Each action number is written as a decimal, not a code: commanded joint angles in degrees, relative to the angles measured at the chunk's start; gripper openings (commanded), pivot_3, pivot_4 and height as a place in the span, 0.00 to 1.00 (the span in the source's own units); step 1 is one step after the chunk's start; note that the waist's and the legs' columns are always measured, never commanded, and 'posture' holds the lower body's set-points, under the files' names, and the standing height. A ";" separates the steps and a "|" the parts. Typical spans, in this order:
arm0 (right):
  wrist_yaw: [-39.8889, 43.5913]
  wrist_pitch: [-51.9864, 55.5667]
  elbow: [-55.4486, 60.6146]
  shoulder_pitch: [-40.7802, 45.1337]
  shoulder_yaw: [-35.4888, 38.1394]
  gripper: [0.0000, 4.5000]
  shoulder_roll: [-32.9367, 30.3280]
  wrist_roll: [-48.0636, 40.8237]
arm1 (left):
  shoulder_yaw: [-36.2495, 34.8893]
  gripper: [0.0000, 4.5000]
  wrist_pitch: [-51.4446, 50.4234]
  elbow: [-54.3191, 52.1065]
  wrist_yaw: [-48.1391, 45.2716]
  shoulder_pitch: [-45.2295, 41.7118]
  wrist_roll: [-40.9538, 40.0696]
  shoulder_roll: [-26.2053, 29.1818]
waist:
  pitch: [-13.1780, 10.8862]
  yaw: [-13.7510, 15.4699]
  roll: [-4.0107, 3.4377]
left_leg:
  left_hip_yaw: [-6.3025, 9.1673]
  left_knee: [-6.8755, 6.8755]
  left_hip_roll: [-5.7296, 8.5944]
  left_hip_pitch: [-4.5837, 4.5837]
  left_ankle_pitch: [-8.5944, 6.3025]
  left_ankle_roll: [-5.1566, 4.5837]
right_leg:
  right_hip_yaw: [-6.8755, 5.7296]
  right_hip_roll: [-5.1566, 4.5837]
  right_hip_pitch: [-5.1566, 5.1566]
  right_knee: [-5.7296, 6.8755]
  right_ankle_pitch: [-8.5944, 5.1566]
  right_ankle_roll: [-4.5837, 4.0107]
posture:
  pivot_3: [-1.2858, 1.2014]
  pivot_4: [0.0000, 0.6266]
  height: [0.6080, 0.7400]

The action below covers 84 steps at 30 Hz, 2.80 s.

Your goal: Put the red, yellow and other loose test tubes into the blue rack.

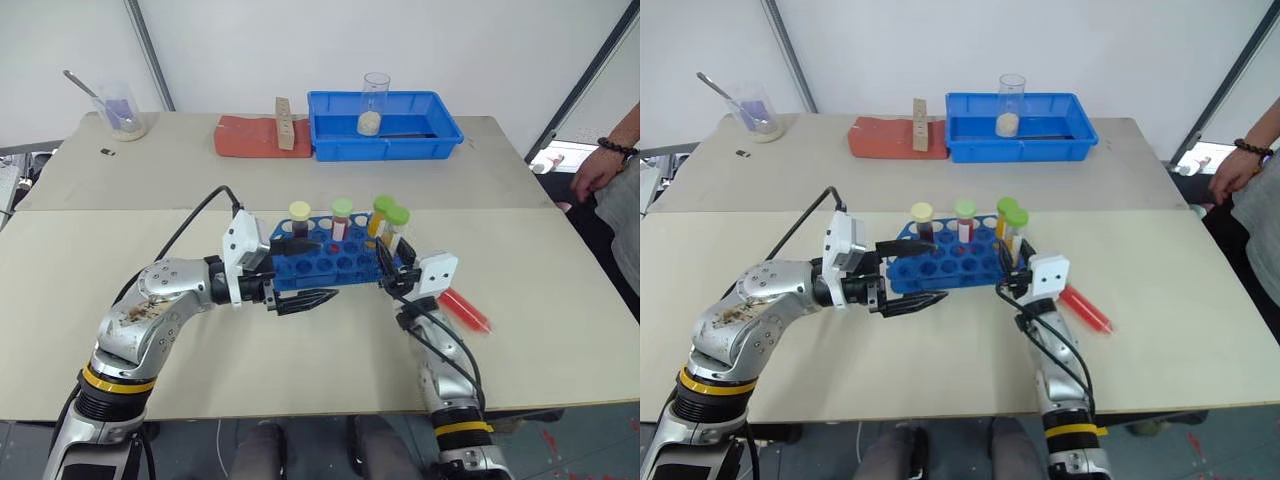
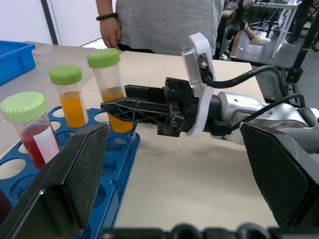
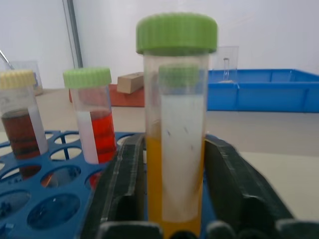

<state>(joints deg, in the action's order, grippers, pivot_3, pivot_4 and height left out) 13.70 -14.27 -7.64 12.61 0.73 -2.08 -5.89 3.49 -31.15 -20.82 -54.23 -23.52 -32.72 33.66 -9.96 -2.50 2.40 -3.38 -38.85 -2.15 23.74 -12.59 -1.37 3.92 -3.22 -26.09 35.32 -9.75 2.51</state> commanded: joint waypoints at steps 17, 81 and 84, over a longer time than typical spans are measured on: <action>16.94 69.68 45.27 -6.49 8.55 0.91 -45.90 -14.91 | 1.65 1.00 3.60 -5.70 -6.07 2.28 3.22 8.52 | 0.00 0.20 0.02 | -0.06 0.02 0.00 -0.21 0.00 -0.01 | 0.02 -0.03 0.07 0.07 -0.53 -0.11 | 0.52 0.24 1.00; 5.41 14.02 14.89 5.51 -6.28 0.23 3.26 -3.64 | -8.87 1.00 5.48 -0.82 -8.50 7.52 -3.56 9.28 | 0.05 0.13 0.09 | 0.01 0.04 -0.14 0.07 -0.02 -0.02 | -0.11 0.08 -0.04 -0.13 0.00 -0.09 | 0.52 0.24 1.00; 4.54 12.80 13.59 6.18 -6.25 0.23 3.84 -3.42 | -8.66 1.00 5.48 -0.75 -8.81 7.38 -3.48 9.44 | 0.05 -0.01 0.09 | 0.02 0.07 -0.17 0.06 -0.02 -0.02 | -0.11 0.11 -0.04 -0.12 -0.02 -0.11 | 0.52 0.24 1.00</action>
<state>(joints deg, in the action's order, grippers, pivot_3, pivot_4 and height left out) 18.76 0.98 5.10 17.47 -6.10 1.26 -9.27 -4.90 -25.77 -19.74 -62.61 -15.29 -35.39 42.42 -9.91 -2.51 2.49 -3.37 -38.77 -2.33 23.80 -12.60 -1.39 3.80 -3.10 -26.14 35.20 -9.78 2.39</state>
